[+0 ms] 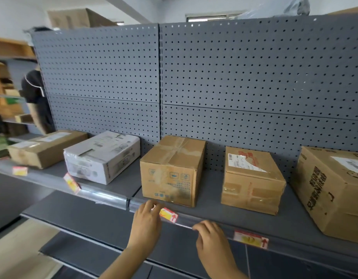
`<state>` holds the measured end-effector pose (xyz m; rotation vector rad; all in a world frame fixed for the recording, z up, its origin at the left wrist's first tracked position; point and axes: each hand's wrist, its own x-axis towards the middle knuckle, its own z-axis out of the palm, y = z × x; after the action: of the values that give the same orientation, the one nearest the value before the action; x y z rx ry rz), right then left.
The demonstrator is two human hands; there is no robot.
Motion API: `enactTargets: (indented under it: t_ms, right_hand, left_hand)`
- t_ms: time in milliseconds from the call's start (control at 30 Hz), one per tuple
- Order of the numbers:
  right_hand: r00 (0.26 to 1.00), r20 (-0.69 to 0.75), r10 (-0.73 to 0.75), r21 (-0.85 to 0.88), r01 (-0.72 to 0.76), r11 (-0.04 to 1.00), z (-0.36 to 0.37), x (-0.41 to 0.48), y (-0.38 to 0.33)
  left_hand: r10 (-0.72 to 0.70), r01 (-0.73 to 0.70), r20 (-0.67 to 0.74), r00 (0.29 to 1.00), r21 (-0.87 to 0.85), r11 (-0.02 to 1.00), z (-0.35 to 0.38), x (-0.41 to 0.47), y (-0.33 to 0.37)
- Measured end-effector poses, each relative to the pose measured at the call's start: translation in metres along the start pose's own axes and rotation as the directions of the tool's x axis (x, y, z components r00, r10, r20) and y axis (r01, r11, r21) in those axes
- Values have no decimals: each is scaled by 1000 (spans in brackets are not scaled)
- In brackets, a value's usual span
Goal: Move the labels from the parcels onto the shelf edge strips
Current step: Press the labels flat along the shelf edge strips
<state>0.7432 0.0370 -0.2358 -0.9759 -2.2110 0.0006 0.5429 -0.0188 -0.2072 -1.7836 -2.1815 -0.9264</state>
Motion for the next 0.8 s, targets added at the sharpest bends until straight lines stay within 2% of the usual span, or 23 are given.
enactTargets:
  t_ms: [67, 267, 467, 600, 800]
  right_hand:
    - [999, -2, 47, 14, -47, 999, 15, 12, -21]
    - [979, 27, 203, -23, -203, 979, 43, 39, -60]
    - [937, 19, 348, -86, -345, 935, 46, 45, -76]
    - [943, 25, 332, -124, -327, 937, 46, 48, -74]
    - [973, 63, 221, -210, -204, 956, 44, 57, -76]
  left_hand:
    - [24, -24, 22, 999, 4, 1000, -7, 11, -23]
    - [222, -214, 96, 970, -81, 973, -13, 33, -66]
    - [324, -314, 37, 945, -174, 934, -7, 43, -76]
    - [334, -329, 4, 942, -169, 929, -5, 45, -76]
    - [298, -288, 93, 950, -106, 952, 7, 42, -88]
